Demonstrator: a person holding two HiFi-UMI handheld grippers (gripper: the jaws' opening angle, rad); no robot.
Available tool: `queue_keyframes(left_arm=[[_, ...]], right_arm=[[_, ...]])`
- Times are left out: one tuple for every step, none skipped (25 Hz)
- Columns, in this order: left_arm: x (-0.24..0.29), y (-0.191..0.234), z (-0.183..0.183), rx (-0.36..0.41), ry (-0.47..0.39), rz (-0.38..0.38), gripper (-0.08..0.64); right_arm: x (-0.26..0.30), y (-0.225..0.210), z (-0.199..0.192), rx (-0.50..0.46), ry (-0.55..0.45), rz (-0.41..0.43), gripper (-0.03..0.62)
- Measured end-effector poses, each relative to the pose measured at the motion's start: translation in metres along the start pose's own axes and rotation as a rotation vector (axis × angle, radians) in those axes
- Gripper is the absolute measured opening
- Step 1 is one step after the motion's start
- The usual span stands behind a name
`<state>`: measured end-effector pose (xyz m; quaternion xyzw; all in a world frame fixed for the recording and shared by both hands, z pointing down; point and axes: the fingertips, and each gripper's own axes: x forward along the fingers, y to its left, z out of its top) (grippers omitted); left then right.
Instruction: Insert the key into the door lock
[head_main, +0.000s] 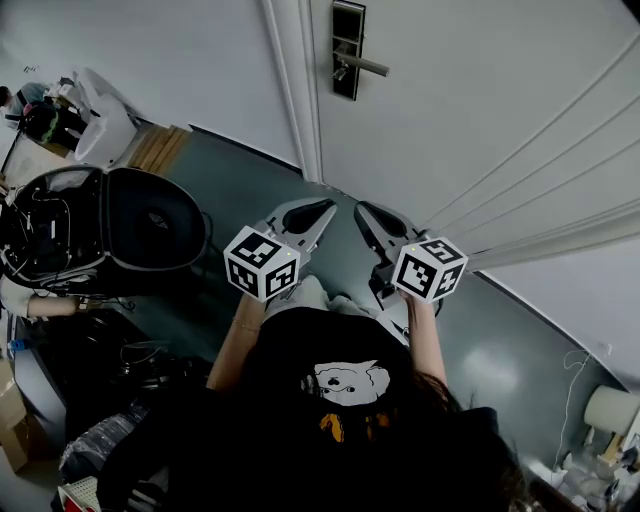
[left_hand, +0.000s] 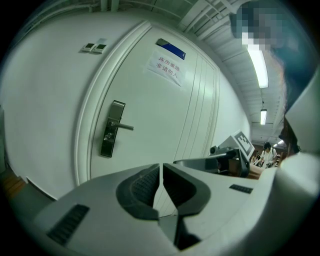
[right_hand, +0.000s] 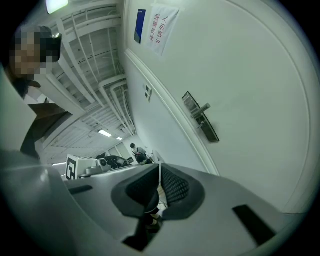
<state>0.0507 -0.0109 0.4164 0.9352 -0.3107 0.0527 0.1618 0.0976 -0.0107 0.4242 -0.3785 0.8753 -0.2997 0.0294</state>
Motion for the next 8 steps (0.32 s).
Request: queue_keyframes(left_arm=[[0.002, 0.001, 0.000, -0.002, 0.003, 0.000, 0.025], [0.004, 0.002, -0.001, -0.002, 0.007, 0.000, 0.026], [0.005, 0.001, -0.001, -0.003, 0.009, -0.001, 0.026], [0.006, 0.000, -0.003, -0.002, 0.010, -0.002, 0.025], [0.006, -0.002, -0.004, 0.000, 0.010, -0.004, 0.026], [0.006, -0.004, -0.005, 0.002, 0.009, -0.005, 0.026], [0.007, -0.005, -0.006, 0.004, 0.008, -0.007, 0.026], [0.007, -0.007, -0.007, 0.007, 0.007, -0.008, 0.026]], right_arm=[[0.001, -0.003, 0.001, 0.000, 0.001, -0.004, 0.012], [0.001, -0.007, 0.001, -0.001, 0.002, -0.009, 0.012], [0.000, -0.009, 0.001, -0.005, 0.003, -0.014, 0.012], [-0.002, -0.010, 0.000, -0.011, 0.004, -0.019, 0.012], [-0.006, -0.009, -0.001, -0.019, 0.005, -0.024, 0.012], [-0.009, -0.009, -0.002, -0.030, 0.006, -0.029, 0.012], [-0.012, -0.009, -0.003, -0.040, 0.006, -0.034, 0.012], [-0.015, -0.009, -0.004, -0.051, 0.007, -0.040, 0.012]])
